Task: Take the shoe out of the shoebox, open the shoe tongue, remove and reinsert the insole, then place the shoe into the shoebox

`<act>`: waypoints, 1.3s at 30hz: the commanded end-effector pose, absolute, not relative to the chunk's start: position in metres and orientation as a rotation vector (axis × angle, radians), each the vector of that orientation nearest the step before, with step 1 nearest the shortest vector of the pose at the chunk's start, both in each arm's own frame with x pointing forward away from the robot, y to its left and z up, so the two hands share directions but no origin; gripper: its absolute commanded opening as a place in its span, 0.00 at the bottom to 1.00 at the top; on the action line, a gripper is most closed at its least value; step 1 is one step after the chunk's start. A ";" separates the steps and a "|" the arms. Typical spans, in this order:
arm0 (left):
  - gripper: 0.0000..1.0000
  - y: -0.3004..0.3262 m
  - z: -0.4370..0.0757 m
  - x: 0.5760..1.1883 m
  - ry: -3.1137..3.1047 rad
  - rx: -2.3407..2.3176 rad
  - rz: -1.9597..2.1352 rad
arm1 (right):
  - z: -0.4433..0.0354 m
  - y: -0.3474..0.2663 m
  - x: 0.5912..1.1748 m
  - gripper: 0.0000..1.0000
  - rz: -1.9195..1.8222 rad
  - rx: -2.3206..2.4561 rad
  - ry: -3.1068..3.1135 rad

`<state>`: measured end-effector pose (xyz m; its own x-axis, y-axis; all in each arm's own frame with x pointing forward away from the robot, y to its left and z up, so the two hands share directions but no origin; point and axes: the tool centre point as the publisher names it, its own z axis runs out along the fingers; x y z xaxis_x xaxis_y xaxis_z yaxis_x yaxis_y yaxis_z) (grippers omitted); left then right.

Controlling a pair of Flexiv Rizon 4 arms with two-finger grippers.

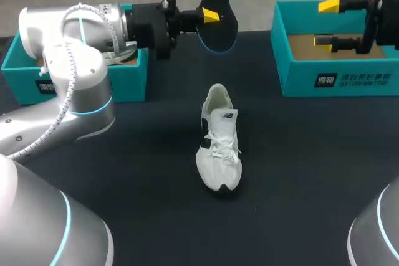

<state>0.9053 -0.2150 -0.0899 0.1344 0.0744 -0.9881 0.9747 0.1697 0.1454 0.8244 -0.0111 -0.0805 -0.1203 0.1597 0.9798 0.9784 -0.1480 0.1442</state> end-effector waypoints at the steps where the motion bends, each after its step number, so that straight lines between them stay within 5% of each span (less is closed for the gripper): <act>1: 0.00 -0.216 -0.089 0.906 1.229 1.190 -0.945 | -0.094 -0.013 0.819 1.00 -1.323 -1.353 -1.356; 21: 0.00 -0.216 -0.089 0.906 1.229 1.190 -0.945 | -0.097 -0.011 0.820 1.00 -1.308 -1.344 -1.350; 39: 0.00 -0.209 -0.071 0.889 1.785 0.450 -1.927 | -0.097 -0.011 0.820 1.00 -1.308 -1.344 -1.350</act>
